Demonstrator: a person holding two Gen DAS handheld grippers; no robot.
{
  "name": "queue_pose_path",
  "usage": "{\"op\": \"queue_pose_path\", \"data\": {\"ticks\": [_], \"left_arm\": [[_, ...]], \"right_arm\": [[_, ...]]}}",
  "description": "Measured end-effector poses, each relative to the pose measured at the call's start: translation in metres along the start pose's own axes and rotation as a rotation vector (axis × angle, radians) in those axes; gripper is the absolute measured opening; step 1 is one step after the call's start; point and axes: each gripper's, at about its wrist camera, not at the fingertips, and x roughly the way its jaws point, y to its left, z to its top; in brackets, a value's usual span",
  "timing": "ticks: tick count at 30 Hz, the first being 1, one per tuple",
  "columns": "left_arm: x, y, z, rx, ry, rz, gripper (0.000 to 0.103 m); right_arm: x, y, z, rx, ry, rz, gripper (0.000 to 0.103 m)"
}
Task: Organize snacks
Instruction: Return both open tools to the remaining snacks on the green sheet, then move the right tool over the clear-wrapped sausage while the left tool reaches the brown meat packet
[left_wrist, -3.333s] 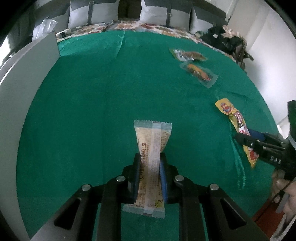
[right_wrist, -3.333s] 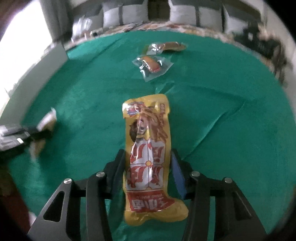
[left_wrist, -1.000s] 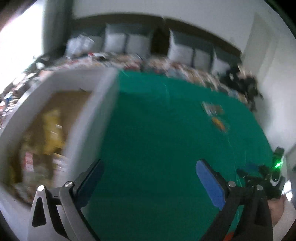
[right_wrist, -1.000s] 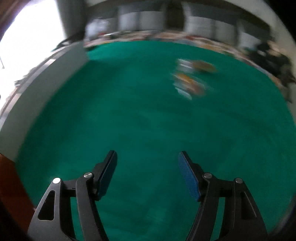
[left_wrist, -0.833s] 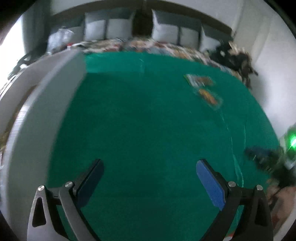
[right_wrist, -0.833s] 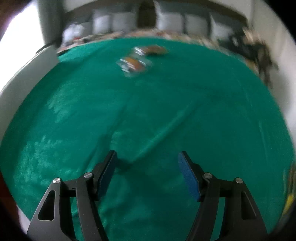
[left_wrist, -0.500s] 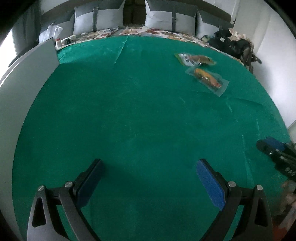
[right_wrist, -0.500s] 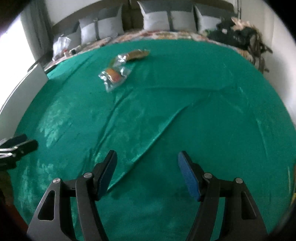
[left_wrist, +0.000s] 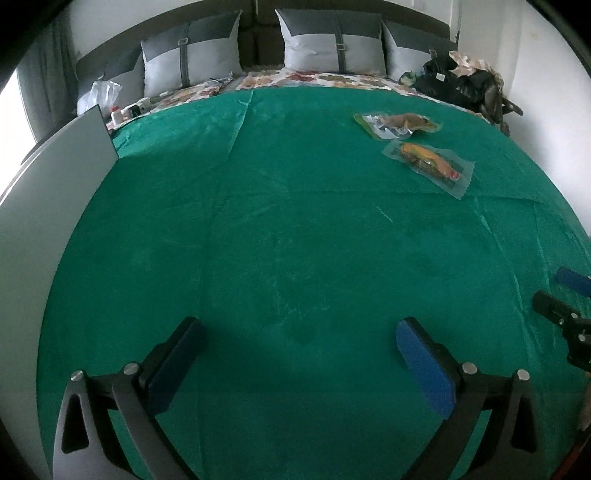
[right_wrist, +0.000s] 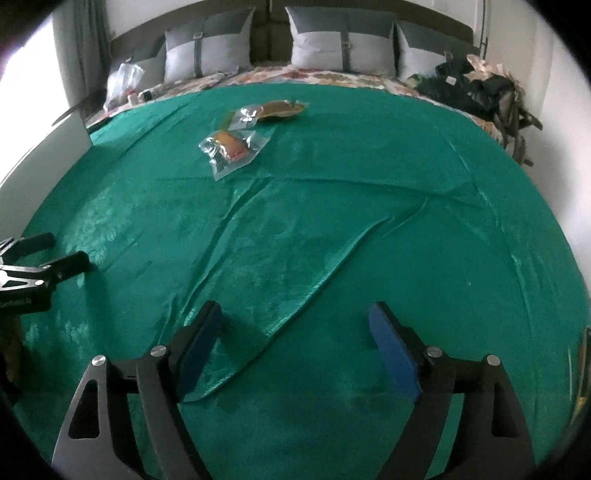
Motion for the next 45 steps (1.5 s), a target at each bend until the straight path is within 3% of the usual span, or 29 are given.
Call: {"op": "queue_pose_path", "data": {"ticks": [18, 20, 23, 30, 37, 39, 40, 41, 45], "left_arm": [[0.001, -0.001, 0.0, -0.001, 0.0, 0.001, 0.103], [0.001, 0.0, 0.0, -0.001, 0.0, 0.001, 0.103], [0.001, 0.0, 0.0, -0.001, 0.0, 0.001, 0.103], [0.001, -0.001, 0.0, -0.001, 0.0, 0.001, 0.103], [0.001, -0.001, 0.0, -0.002, -0.001, 0.001, 0.103], [0.001, -0.001, 0.0, -0.002, -0.001, 0.001, 0.103], [0.001, -0.001, 0.0, -0.002, 0.0, 0.002, 0.103], [0.001, -0.001, 0.0, -0.002, -0.001, 0.002, 0.103], [0.001, -0.001, 0.0, -0.002, -0.001, 0.002, 0.103]], "right_arm": [[0.0, 0.001, 0.0, -0.003, 0.003, -0.001, 0.089], [0.003, 0.001, 0.006, -0.015, 0.041, 0.009, 0.089], [0.012, -0.003, 0.033, -0.044, 0.122, 0.073, 0.087], [0.037, 0.032, 0.122, -0.279, 0.06, 0.075, 0.087], [0.114, 0.069, 0.165, -0.356, 0.248, 0.069, 0.086], [0.117, 0.068, 0.171, -0.305, 0.26, 0.099, 0.083], [0.118, 0.067, 0.171, -0.281, 0.283, 0.124, 0.069], [0.116, 0.067, 0.172, -0.256, 0.287, 0.145, 0.045], [0.1, 0.059, 0.162, -0.229, 0.324, 0.162, 0.04]]}}
